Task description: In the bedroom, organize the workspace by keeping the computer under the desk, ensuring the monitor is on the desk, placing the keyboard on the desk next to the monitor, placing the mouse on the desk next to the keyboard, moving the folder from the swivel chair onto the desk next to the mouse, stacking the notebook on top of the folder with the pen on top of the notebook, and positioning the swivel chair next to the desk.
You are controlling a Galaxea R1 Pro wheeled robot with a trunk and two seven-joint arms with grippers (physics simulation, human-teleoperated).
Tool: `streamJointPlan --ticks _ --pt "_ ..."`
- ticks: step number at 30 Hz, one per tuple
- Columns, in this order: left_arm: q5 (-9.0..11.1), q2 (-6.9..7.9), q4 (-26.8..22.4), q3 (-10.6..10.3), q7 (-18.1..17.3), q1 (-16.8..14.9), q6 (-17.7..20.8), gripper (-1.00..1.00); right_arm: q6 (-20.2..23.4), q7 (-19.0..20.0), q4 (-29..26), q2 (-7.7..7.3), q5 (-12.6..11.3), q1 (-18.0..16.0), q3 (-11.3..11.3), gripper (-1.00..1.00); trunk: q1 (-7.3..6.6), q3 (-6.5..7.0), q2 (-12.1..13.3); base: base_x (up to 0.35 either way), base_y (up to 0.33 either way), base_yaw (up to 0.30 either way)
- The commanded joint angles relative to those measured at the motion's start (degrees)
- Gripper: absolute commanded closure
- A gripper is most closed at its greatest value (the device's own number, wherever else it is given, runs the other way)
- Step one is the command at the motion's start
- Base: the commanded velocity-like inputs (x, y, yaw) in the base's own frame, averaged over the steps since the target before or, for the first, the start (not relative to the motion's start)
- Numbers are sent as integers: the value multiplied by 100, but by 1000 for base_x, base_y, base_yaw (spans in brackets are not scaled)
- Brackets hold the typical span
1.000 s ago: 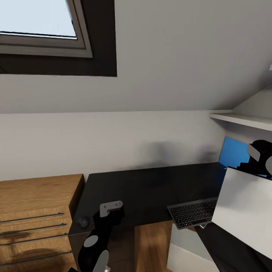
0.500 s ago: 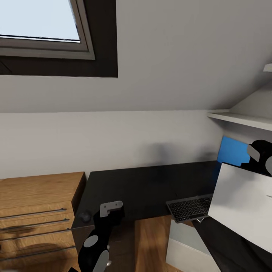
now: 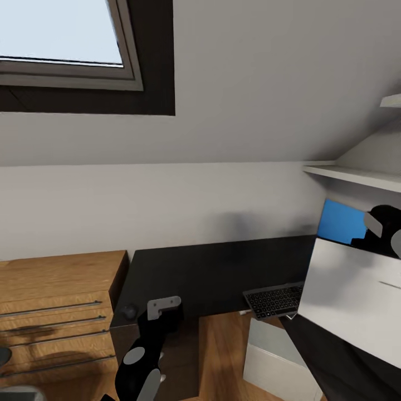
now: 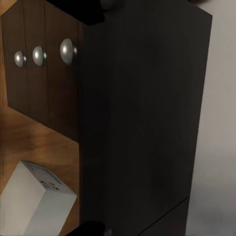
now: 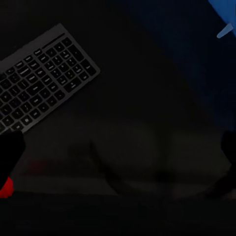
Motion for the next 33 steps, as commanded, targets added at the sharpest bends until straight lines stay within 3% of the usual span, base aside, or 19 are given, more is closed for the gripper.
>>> streamJointPlan --ticks 1,2,3,10,14,33 --pt "55 1 -7 -9 53 -6 13 -100 23 140 -3 -1 4 -7 54 -100 1 -10 -8 -6 0 0" --pt "55 1 -7 -9 53 -6 13 -100 27 587 -28 -2 16 -7 62 -100 1 -10 -8 -2 0 0" --pt "55 1 -7 -9 53 -6 13 -100 28 706 -53 -2 18 -7 63 -100 1 -10 -8 -7 0 0" --pt "55 1 -7 -16 53 -6 13 -100 159 984 -200 -3 9 -7 59 -100 1 -10 -8 -102 0 0" --pt "55 1 -7 -17 53 -6 13 -100 431 1554 -514 -3 14 -7 70 -100 1 -10 -8 -28 0 0" --pt "55 1 -7 -52 53 -6 16 -100 515 1678 -791 6 4 -7 66 -100 1 -10 -8 -46 5 0"
